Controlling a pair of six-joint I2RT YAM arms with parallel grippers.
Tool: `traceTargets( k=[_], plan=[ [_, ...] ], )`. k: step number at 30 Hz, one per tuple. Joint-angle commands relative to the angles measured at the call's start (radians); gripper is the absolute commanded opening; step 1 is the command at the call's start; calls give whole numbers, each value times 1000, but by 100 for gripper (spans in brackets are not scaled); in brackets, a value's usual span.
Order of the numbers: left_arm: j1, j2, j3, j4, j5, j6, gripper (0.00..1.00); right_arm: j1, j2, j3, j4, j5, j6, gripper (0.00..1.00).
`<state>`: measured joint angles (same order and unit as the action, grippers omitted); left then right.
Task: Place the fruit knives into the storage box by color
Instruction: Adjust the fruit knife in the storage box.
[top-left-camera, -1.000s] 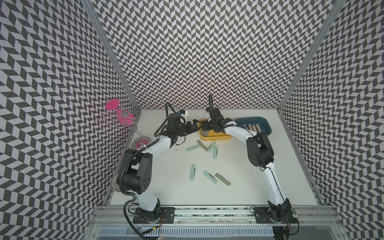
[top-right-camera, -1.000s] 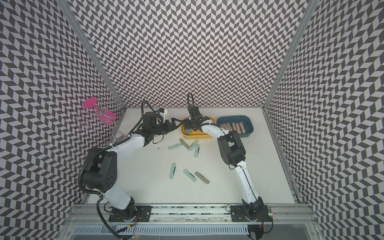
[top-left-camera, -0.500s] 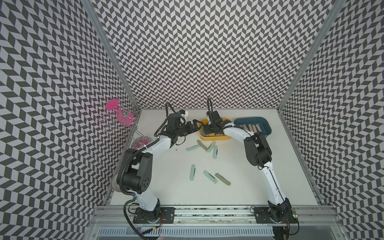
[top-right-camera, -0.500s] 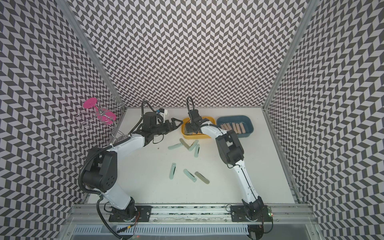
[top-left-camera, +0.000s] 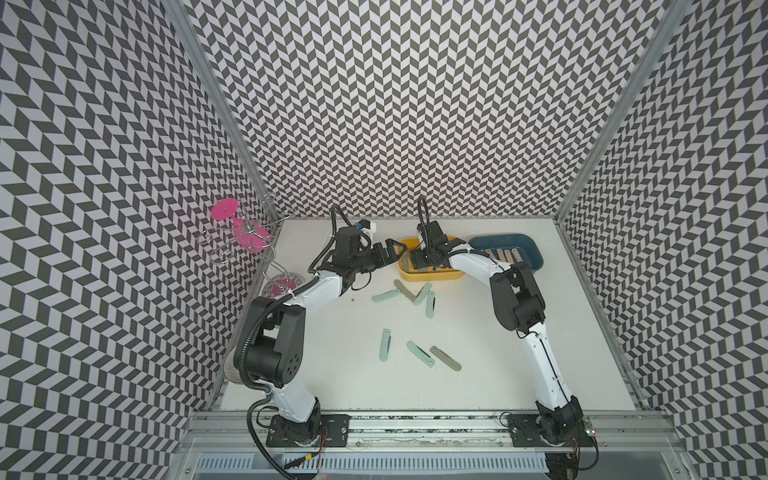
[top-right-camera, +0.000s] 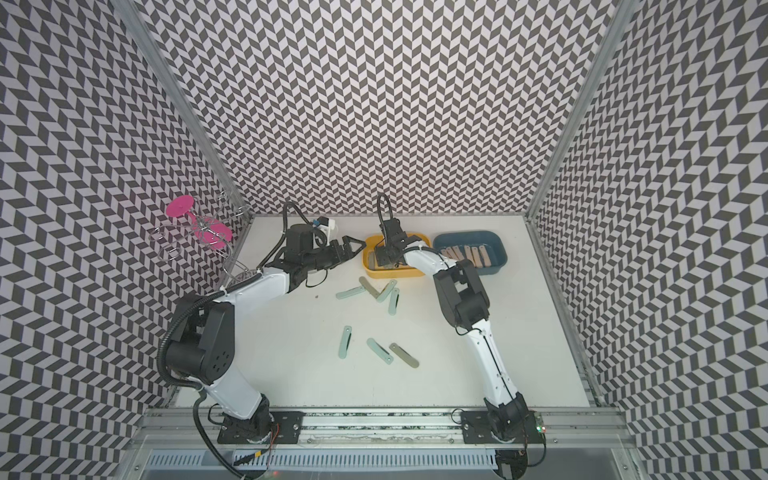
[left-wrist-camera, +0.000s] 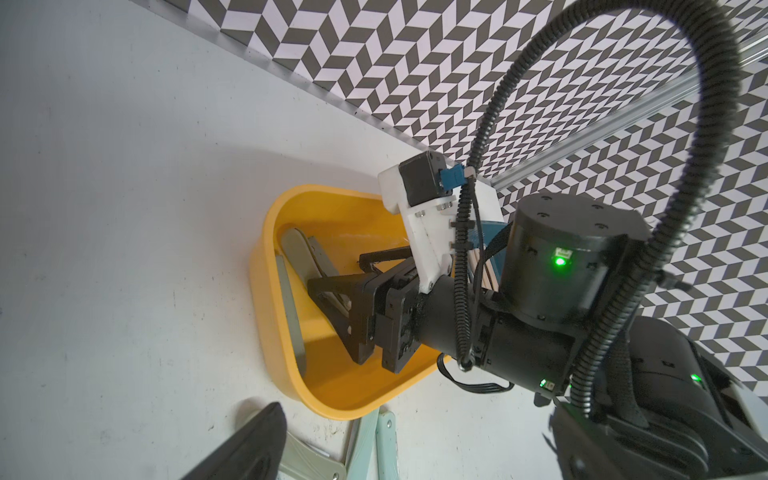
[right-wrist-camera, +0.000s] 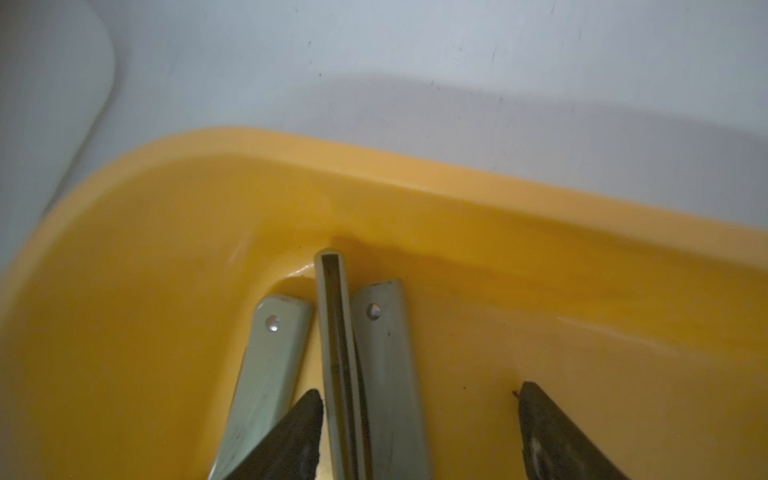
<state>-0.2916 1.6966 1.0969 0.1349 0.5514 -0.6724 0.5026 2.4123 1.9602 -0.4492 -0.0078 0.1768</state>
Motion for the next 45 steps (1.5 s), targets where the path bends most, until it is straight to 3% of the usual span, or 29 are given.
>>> traceTargets(
  k=[1,8,25,35,45],
  plan=[
    [8,14,9,33,4,0,100,-20,-105,-14,58,-116,32,73],
    [8,16,9,32,2,3,100,-47,-179,-92,159,-155,71,73],
    [8,37,21,36,5,-3,100,-29,-17,32,79,-101,35,69],
    [6,38,26,34,2,-6,100,-27,82,116,-5,-8,18,67],
    [5,35,29,31,-2,-7,100,-36,83,108,-28,50,39,66]
  ],
)
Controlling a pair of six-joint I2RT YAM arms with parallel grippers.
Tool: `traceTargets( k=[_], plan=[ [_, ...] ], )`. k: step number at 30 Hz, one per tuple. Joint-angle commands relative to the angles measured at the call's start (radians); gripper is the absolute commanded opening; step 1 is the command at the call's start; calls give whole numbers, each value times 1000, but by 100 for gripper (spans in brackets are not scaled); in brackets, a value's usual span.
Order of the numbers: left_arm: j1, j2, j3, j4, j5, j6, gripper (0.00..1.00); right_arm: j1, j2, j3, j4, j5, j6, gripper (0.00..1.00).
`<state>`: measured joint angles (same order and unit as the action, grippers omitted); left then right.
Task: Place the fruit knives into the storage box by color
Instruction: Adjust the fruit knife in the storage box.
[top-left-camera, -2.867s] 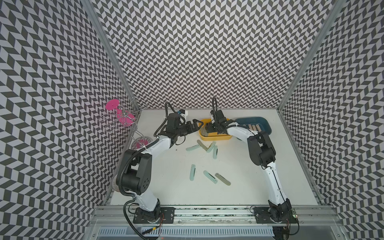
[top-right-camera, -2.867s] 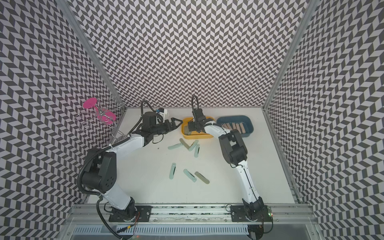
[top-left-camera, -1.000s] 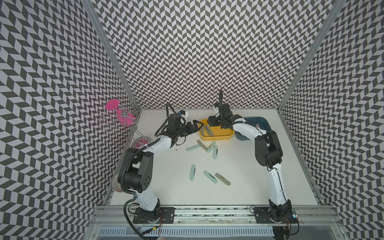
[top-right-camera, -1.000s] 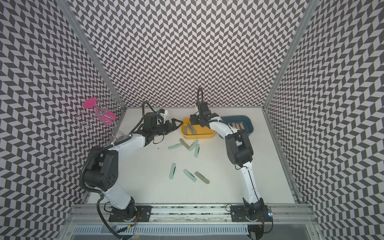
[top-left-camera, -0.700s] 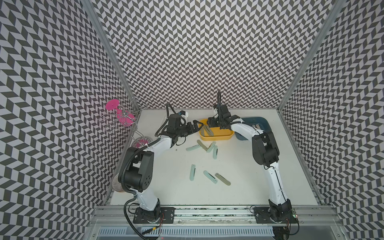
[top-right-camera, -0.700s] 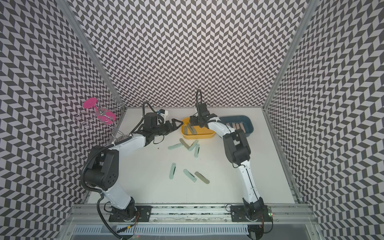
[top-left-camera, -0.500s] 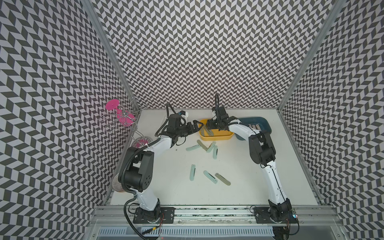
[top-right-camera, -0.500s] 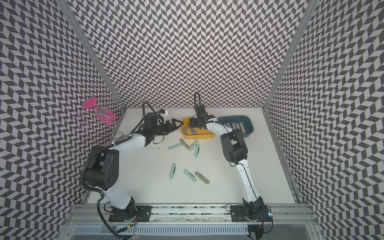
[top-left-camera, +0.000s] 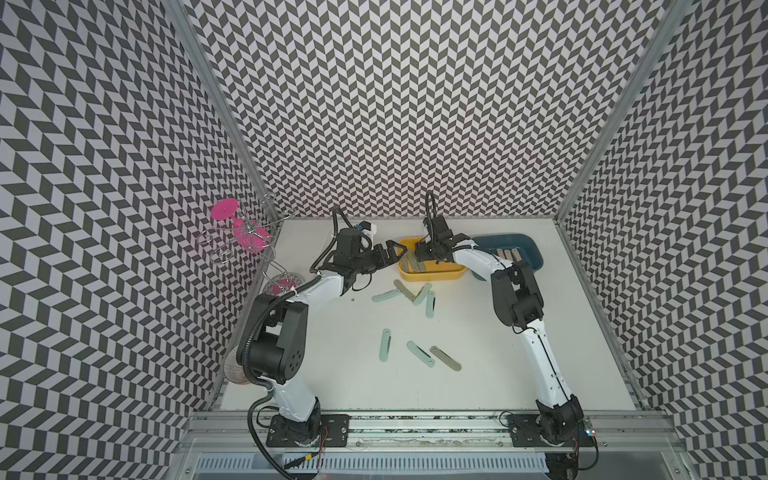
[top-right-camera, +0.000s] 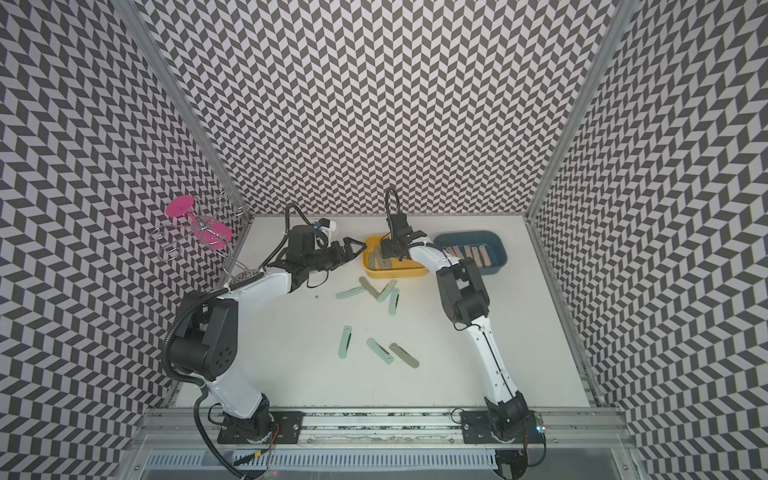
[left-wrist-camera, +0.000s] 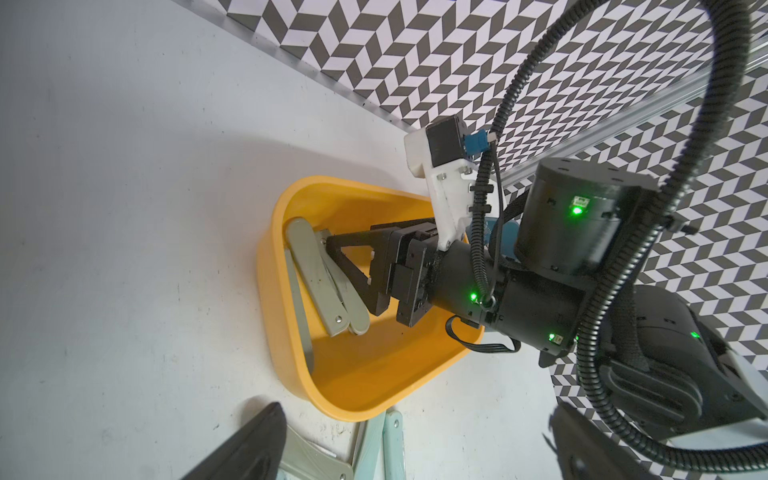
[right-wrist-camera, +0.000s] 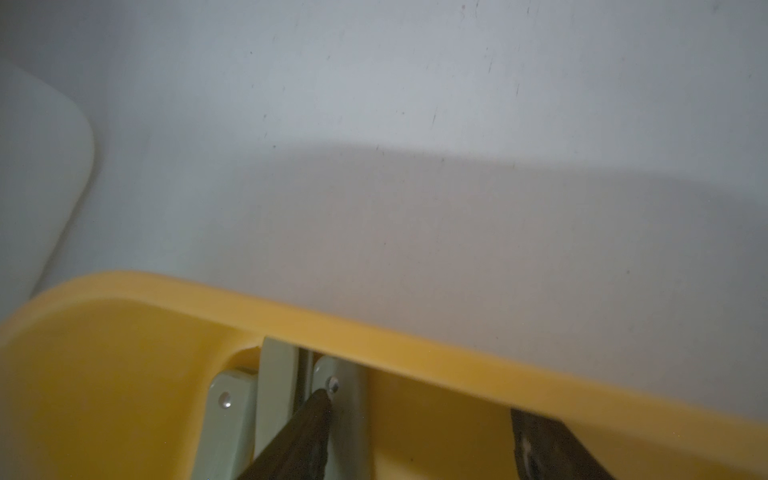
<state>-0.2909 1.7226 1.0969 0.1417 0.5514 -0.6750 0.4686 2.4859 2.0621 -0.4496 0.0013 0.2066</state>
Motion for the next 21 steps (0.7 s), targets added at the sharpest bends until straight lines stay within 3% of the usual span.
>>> traceTargets(
  k=[1,21],
  plan=[
    [5,9,28,24,-2,-5,100,-5,4,5,-29,45,11,66],
    [-3,20,35,25,-4,-6,100,-5,-106,-54,23,-69,3,66]
  ],
)
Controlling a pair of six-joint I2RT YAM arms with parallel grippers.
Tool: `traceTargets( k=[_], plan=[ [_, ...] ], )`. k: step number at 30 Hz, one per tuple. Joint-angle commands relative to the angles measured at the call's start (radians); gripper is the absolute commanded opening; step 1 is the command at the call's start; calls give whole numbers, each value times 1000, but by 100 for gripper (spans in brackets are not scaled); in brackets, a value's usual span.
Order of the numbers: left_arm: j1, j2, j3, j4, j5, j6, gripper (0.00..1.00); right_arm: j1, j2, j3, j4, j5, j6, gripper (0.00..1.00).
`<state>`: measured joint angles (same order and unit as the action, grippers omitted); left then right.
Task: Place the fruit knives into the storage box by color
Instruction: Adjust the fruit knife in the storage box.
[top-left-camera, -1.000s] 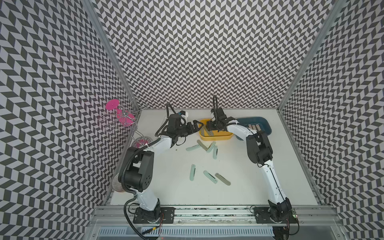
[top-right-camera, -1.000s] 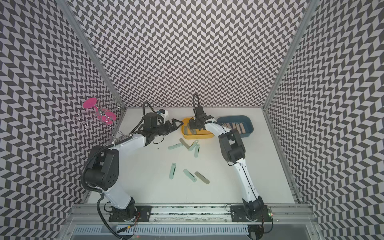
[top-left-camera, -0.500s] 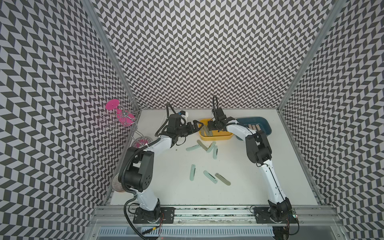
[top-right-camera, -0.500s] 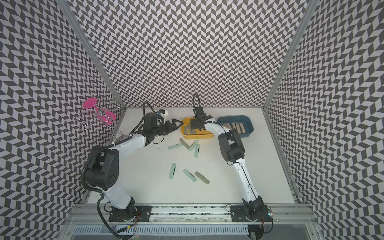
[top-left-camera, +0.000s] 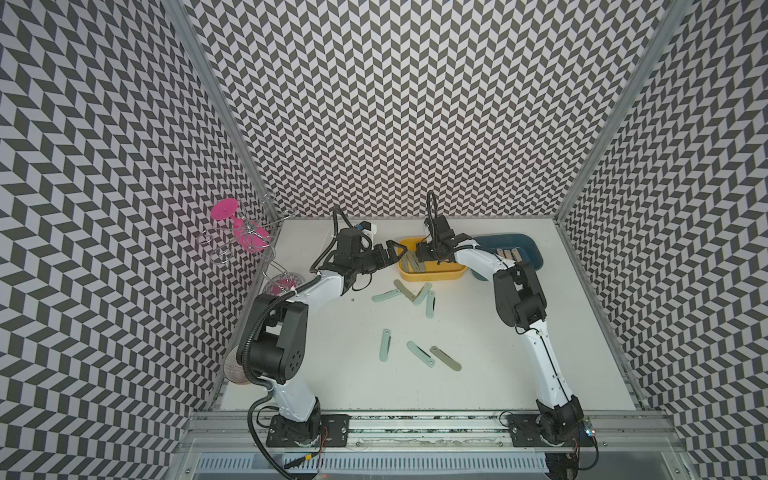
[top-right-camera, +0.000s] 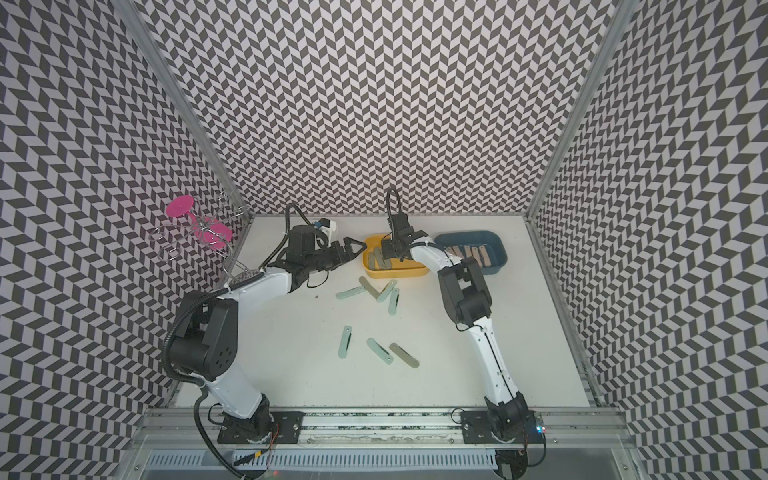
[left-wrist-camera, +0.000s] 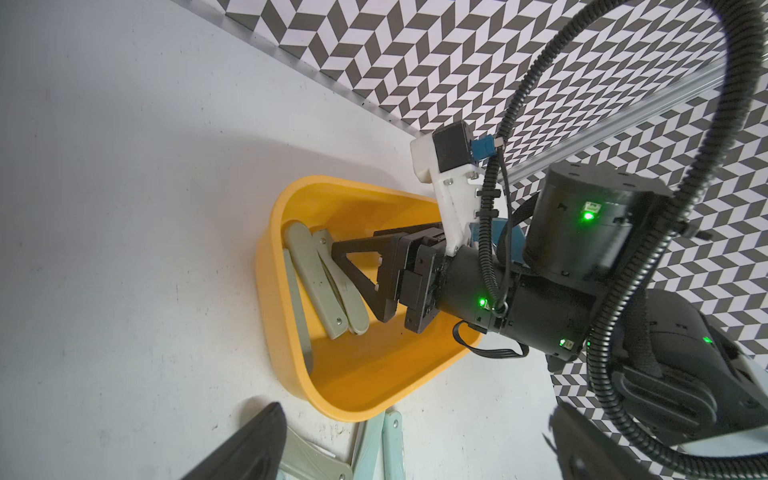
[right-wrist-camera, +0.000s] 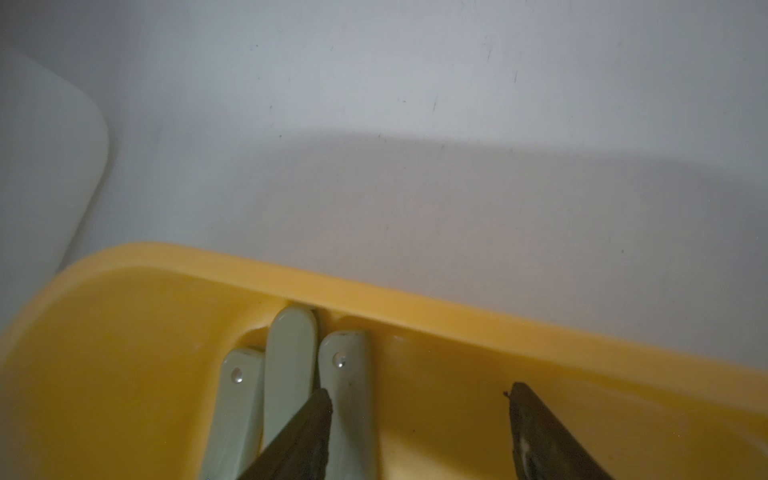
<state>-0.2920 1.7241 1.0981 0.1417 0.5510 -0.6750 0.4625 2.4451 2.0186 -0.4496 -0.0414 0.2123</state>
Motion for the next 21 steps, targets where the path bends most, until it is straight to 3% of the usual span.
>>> traceTargets(
  k=[1,8,21],
  plan=[
    [-3,18,36,25,-3,-8,100,4,-70,-14,29,-34,-5,67],
    [-6,24,37,27,-3,-9,100,29,-56,-25,74,-48,-36,72],
    [-9,27,40,25,-6,-8,100,34,30,20,35,-39,-42,72]
  ],
)
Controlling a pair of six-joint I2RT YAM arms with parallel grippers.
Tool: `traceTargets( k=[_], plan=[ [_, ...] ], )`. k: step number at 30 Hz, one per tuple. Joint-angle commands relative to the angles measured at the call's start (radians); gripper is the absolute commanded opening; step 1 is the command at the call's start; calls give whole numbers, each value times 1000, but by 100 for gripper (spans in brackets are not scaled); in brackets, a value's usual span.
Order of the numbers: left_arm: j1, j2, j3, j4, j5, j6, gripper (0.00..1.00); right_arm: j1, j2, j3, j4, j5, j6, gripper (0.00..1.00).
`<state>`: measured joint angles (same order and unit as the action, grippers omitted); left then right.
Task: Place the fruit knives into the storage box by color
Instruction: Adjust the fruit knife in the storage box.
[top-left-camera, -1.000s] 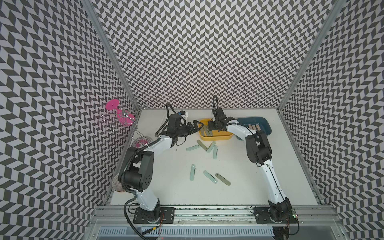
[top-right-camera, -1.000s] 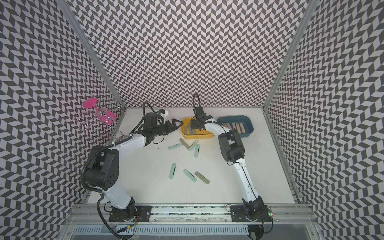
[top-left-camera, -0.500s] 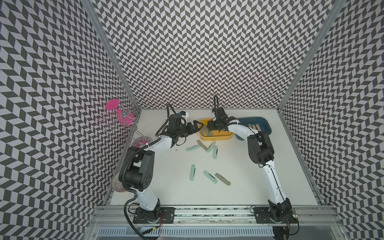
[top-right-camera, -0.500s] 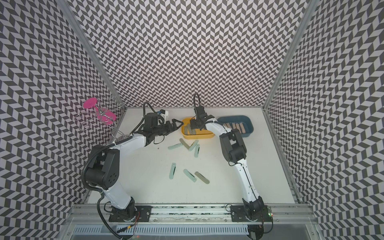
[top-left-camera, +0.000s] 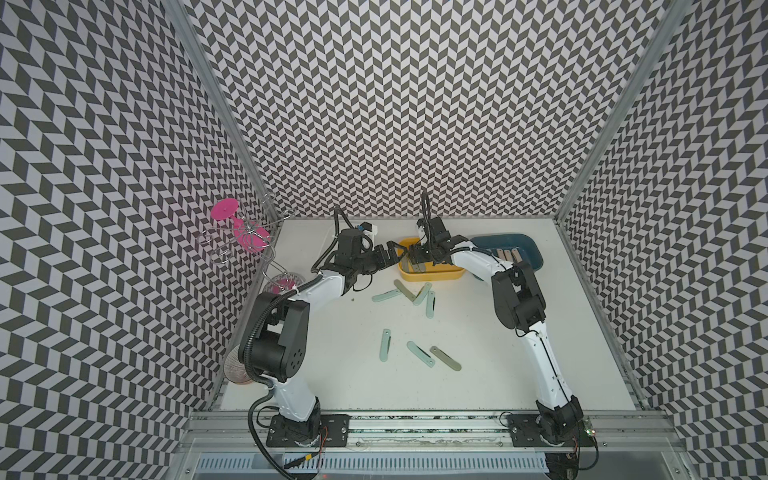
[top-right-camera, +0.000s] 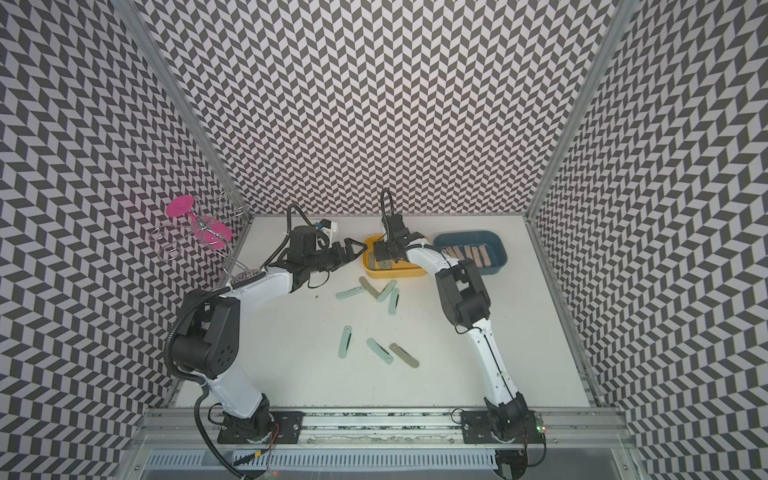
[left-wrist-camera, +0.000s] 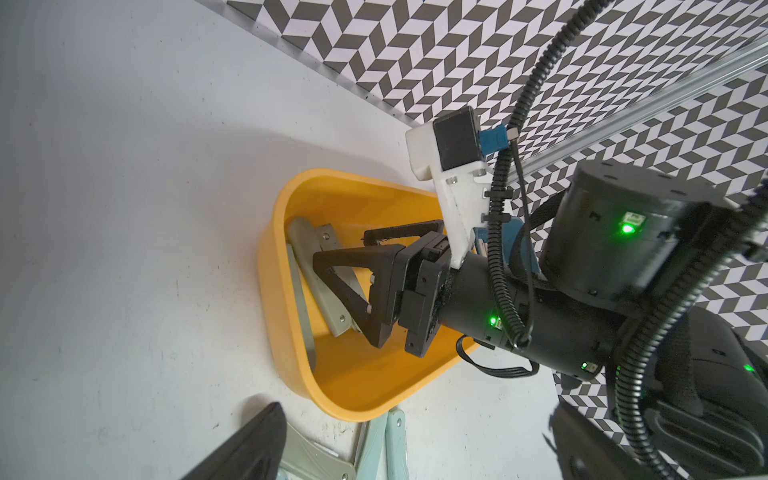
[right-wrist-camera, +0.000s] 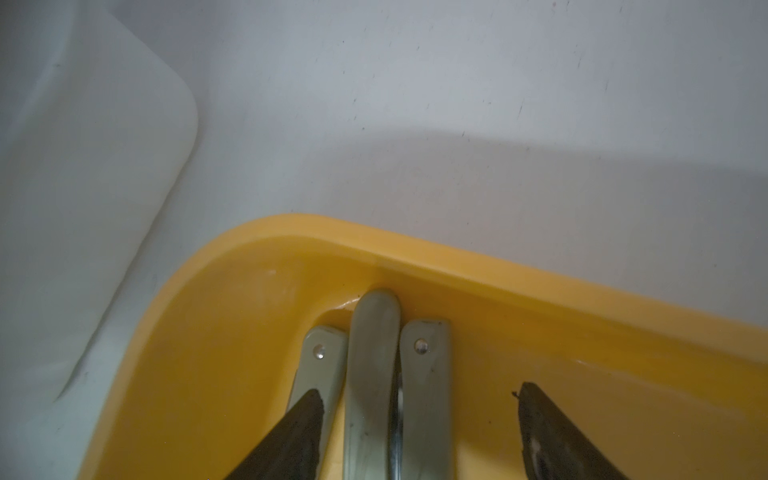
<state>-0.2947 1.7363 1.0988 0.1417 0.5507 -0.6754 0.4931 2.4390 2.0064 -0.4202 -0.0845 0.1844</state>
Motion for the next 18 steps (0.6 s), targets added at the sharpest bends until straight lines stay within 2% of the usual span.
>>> traceTargets(
  k=[1,8,18],
  plan=[
    [-6,14,40,25,-6,-9,100,4,44,41,-2,13,-14,72],
    [-6,17,41,24,-6,-9,100,-3,66,60,-41,73,-3,71],
    [-9,19,45,24,-9,-10,100,-27,46,55,-55,86,31,70]
  ],
)
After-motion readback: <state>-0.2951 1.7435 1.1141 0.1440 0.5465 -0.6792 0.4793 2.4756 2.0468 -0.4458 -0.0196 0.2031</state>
